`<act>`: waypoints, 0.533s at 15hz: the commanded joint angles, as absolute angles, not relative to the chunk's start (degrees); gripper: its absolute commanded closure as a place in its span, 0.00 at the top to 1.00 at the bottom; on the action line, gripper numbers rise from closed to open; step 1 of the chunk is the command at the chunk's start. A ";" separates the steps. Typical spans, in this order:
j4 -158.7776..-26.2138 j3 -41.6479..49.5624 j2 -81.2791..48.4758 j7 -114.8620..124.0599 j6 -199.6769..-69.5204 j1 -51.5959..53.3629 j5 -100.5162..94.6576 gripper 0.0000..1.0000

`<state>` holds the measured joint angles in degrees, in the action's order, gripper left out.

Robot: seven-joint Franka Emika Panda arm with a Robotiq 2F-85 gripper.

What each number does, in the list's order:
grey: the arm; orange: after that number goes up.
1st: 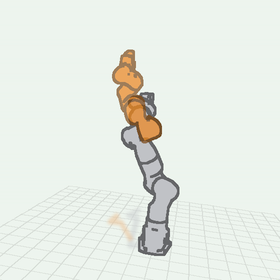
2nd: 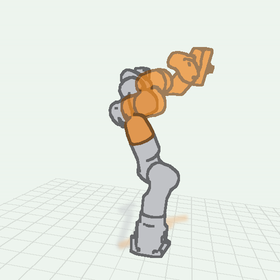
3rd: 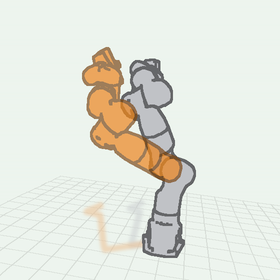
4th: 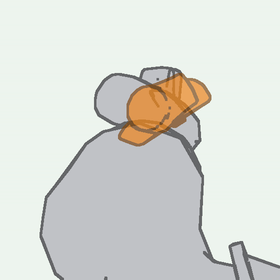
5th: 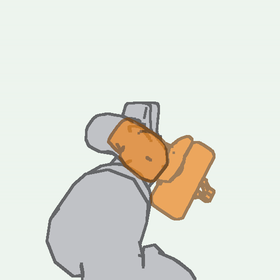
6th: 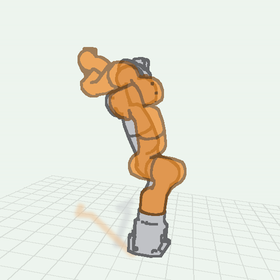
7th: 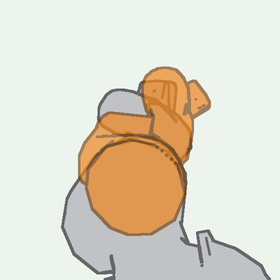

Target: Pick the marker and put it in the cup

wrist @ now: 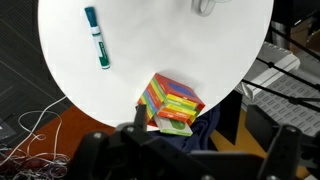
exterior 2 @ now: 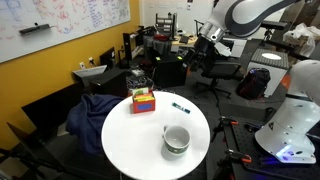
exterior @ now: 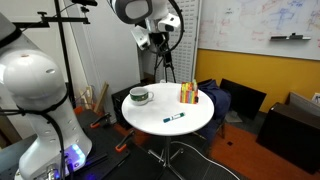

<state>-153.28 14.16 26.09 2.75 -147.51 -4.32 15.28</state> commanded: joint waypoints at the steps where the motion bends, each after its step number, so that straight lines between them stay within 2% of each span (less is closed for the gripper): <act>1: -151.74 14.52 20.53 2.84 -150.30 -5.21 18.00 1.00; 8: -149.01 16.24 11.10 -0.83 -154.31 -5.54 19.81 1.00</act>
